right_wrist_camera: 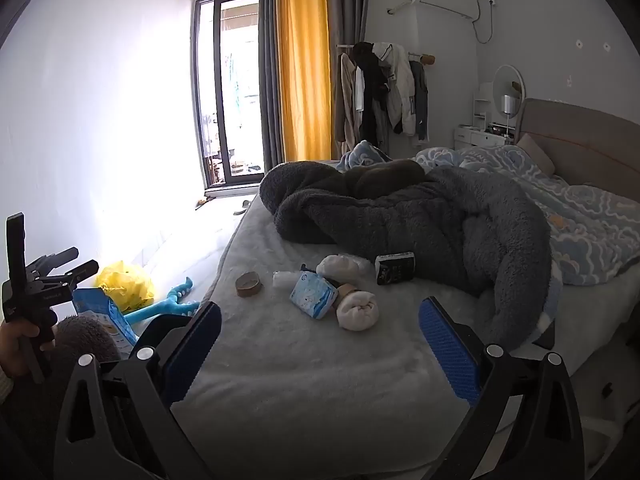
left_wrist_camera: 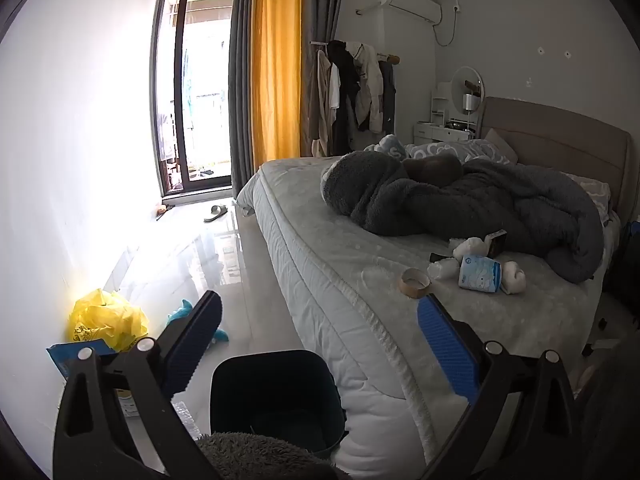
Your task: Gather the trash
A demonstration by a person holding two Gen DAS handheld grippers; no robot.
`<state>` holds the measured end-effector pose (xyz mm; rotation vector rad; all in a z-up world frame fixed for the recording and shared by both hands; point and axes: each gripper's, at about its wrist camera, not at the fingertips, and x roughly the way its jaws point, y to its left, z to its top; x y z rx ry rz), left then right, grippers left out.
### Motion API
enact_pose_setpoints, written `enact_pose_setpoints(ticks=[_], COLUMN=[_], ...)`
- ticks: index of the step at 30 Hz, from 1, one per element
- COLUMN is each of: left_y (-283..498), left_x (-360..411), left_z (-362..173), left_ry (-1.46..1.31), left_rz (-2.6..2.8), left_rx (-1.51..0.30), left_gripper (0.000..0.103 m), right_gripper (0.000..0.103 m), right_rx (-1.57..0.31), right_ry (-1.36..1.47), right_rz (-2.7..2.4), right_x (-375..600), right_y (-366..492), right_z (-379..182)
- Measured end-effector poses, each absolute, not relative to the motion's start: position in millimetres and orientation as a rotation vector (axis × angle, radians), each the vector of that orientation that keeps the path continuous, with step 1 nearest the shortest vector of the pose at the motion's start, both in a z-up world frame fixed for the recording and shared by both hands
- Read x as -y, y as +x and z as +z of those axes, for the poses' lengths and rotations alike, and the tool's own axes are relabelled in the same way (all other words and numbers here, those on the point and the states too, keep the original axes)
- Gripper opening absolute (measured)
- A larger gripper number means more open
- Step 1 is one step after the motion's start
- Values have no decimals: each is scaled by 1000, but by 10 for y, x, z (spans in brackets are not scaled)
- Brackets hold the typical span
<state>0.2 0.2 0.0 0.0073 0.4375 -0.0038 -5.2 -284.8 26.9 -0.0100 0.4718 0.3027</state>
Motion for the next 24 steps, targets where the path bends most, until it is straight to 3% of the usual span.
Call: enact_pose_setpoints(ticks=[24], left_y=[2], left_x=[4], left_z=[-2], left_ry=[19], left_rz=[0], left_rx=[-439], left_gripper=[100], right_gripper=[100], right_rx=[-479], right_ry=[-22], right_rz=[302], right_x=[2819], right_y=[-55], right_z=[269])
